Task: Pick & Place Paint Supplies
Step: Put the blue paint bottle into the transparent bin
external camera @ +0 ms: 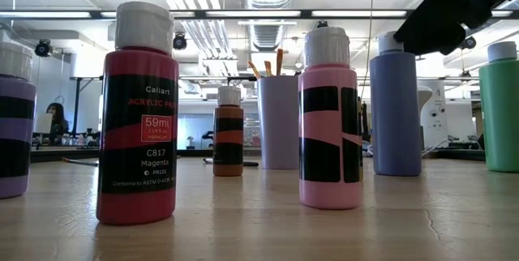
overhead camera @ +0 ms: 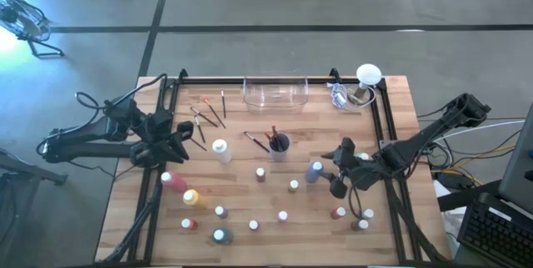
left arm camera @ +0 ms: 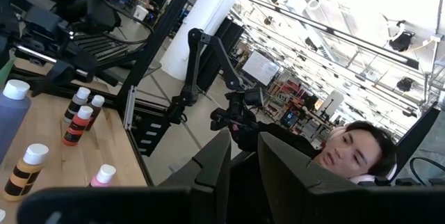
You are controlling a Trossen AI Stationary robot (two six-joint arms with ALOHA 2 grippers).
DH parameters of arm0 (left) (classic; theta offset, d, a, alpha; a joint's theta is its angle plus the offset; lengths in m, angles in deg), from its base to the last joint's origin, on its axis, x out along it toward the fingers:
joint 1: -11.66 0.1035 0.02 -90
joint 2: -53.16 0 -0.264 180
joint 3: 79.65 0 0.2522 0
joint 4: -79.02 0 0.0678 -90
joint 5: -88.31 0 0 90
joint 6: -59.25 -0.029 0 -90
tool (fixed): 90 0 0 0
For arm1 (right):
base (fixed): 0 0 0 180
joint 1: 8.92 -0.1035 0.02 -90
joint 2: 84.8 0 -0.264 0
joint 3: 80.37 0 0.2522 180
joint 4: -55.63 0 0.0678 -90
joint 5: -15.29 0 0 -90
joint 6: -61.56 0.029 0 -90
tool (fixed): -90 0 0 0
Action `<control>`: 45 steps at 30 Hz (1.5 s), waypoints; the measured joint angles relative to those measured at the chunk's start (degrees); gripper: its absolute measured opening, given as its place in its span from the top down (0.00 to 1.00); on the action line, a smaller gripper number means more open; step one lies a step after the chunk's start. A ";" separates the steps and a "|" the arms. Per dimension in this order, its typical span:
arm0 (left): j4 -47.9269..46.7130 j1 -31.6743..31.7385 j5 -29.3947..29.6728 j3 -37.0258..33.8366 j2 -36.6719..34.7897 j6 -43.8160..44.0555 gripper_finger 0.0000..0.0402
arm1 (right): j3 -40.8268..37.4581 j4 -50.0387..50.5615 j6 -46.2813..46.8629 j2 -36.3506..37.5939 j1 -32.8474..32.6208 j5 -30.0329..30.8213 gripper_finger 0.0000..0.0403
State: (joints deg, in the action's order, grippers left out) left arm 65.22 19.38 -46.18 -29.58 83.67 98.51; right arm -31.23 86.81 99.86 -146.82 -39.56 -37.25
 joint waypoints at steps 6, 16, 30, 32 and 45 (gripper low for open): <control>0.00 -0.02 0.00 0.00 0.00 0.00 0.80 | -0.05 -1.29 -0.08 -0.59 0.97 0.03 0.34; 0.00 0.00 -0.02 0.00 0.00 0.00 0.80 | -0.03 -5.23 -4.37 -4.79 1.31 0.08 0.40; 0.00 0.00 -0.01 0.00 0.00 -0.01 0.80 | -0.05 -5.64 -5.62 -4.00 1.35 0.02 0.64; 0.00 -0.02 -0.02 -0.01 -0.01 0.00 0.80 | -0.05 -5.65 -5.84 -3.98 1.35 0.01 0.70; 0.00 -0.01 -0.01 0.00 0.00 0.00 0.80 | 0.66 -5.32 -6.53 -3.82 1.89 -0.11 0.68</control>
State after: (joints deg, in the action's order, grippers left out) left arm 65.22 19.38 -46.18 -29.58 83.68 98.51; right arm -30.57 81.49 93.33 -150.64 -37.67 -37.36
